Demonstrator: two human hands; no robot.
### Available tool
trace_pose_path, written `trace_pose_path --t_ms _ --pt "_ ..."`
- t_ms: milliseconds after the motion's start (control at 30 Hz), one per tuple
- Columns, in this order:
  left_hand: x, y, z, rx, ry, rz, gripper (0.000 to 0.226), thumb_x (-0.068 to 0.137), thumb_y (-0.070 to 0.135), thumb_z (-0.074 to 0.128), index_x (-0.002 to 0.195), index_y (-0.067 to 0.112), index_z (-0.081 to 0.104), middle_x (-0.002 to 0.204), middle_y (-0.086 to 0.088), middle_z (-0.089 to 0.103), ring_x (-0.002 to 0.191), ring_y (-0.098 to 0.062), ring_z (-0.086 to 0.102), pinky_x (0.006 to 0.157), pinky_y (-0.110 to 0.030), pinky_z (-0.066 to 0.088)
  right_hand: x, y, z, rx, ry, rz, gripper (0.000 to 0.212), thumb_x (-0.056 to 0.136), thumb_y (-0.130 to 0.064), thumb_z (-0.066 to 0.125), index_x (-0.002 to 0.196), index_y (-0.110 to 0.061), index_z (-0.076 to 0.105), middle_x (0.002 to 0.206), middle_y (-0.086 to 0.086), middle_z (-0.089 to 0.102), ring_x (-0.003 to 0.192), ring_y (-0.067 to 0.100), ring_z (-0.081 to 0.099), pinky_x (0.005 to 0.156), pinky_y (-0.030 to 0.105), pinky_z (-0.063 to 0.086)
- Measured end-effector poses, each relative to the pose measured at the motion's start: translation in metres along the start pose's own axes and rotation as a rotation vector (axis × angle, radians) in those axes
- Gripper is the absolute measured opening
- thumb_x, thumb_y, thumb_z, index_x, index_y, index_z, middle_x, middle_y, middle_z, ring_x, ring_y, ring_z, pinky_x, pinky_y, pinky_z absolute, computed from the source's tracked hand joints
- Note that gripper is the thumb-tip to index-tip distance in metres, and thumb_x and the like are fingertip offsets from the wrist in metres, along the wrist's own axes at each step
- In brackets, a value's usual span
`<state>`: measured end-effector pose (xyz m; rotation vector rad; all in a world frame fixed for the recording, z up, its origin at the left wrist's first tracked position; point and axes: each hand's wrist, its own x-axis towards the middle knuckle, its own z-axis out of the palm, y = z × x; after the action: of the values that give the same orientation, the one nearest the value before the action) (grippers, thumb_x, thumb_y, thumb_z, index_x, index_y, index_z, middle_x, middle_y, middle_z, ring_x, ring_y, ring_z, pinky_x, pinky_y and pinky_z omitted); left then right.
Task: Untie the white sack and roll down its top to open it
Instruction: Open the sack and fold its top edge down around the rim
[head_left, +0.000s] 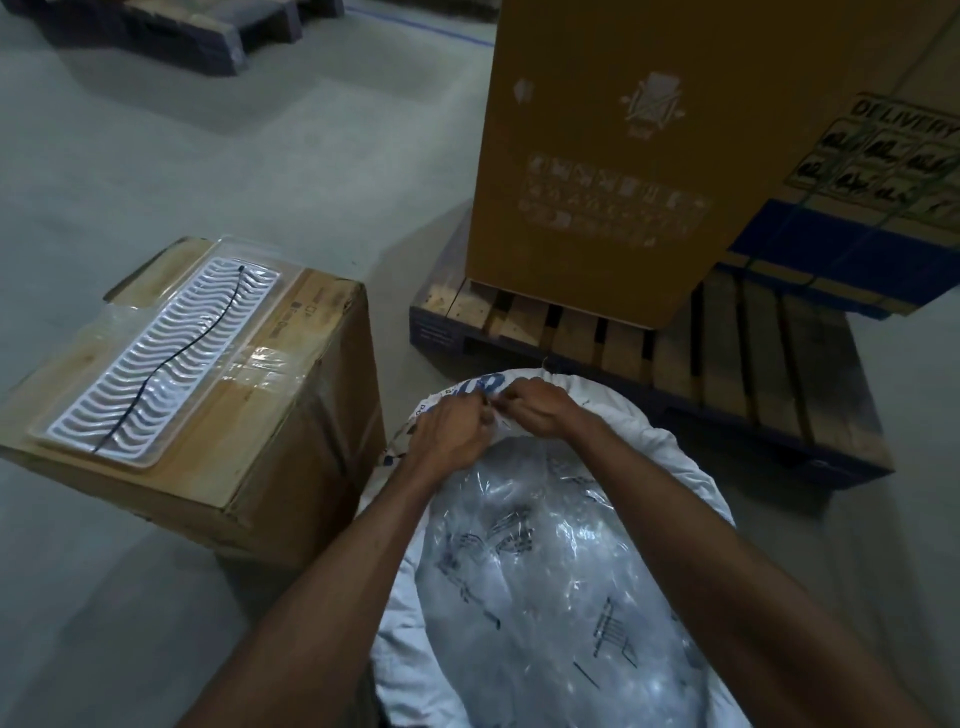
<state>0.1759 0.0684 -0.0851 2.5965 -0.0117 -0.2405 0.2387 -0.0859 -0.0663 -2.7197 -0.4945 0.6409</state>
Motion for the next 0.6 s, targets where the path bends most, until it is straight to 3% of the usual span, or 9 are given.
trace_pose_path --t_ms 67,133,200,333,400,500,600 --pt "0.006 0.000 -0.001 -0.039 0.004 -0.086 0.031 0.098 0.034 0.045 0.117 0.019 0.066 0.117 -0.009 0.070 0.103 -0.030 0.064 0.095 -0.045 0.052 -0.006 0.008 -0.005 0.094 0.124 -0.063 0.043 0.106 -0.049 0.036 0.128 -0.025 0.064 0.130 0.006 0.066 0.117 0.026 0.060 0.098 0.042 0.045" --pt "0.016 0.001 -0.003 -0.073 -0.005 -0.226 0.036 0.096 0.034 0.046 0.119 0.015 0.065 0.118 -0.012 0.068 0.103 -0.032 0.064 0.097 -0.044 0.050 -0.015 0.022 -0.004 -0.150 0.290 -0.009 0.042 0.106 -0.050 0.033 0.135 -0.028 0.055 0.135 0.003 0.059 0.124 0.026 0.054 0.104 0.050 0.040" --pt "0.023 0.004 -0.003 -0.119 -0.033 -0.360 0.037 0.094 0.034 0.043 0.118 0.014 0.063 0.117 -0.013 0.068 0.099 -0.032 0.063 0.094 -0.043 0.049 -0.029 0.040 0.004 -0.319 0.358 0.168 0.056 0.105 -0.058 0.024 0.139 -0.024 0.052 0.137 0.004 0.055 0.127 0.028 0.051 0.107 0.057 0.036" --pt "0.032 0.012 0.002 -0.180 -0.113 -0.469 0.042 0.099 0.036 0.033 0.123 0.013 0.058 0.125 -0.014 0.063 0.106 -0.032 0.060 0.096 -0.041 0.046 -0.041 0.058 0.020 -0.177 0.441 0.306 0.070 0.101 -0.066 0.018 0.107 -0.016 0.066 0.106 0.009 0.070 0.100 0.032 0.066 0.087 0.045 0.049" --pt "0.035 0.012 0.003 -0.178 -0.131 -0.467 0.040 0.100 0.034 0.033 0.123 0.012 0.057 0.127 -0.015 0.063 0.106 -0.031 0.059 0.095 -0.040 0.045 -0.033 0.057 0.017 -0.100 0.446 0.320 0.073 0.102 -0.066 0.016 0.096 -0.015 0.068 0.101 0.013 0.072 0.098 0.034 0.066 0.085 0.043 0.048" --pt "0.035 0.008 0.007 -0.066 -0.086 -0.338 0.042 0.102 0.033 0.035 0.127 0.010 0.059 0.130 -0.016 0.063 0.111 -0.032 0.061 0.097 -0.039 0.047 -0.013 0.068 0.005 0.047 0.269 0.376 0.078 0.102 -0.067 0.015 0.121 -0.012 0.066 0.126 0.019 0.066 0.117 0.038 0.061 0.099 0.046 0.046" --pt "0.023 0.009 0.017 0.092 0.026 -0.065 0.050 0.103 0.051 0.033 0.133 0.015 0.050 0.130 -0.018 0.062 0.113 -0.036 0.059 0.096 -0.046 0.049 0.002 0.082 -0.005 0.133 0.121 0.412 0.082 0.100 -0.071 0.016 0.131 -0.011 0.062 0.135 0.020 0.061 0.122 0.038 0.059 0.101 0.046 0.045"
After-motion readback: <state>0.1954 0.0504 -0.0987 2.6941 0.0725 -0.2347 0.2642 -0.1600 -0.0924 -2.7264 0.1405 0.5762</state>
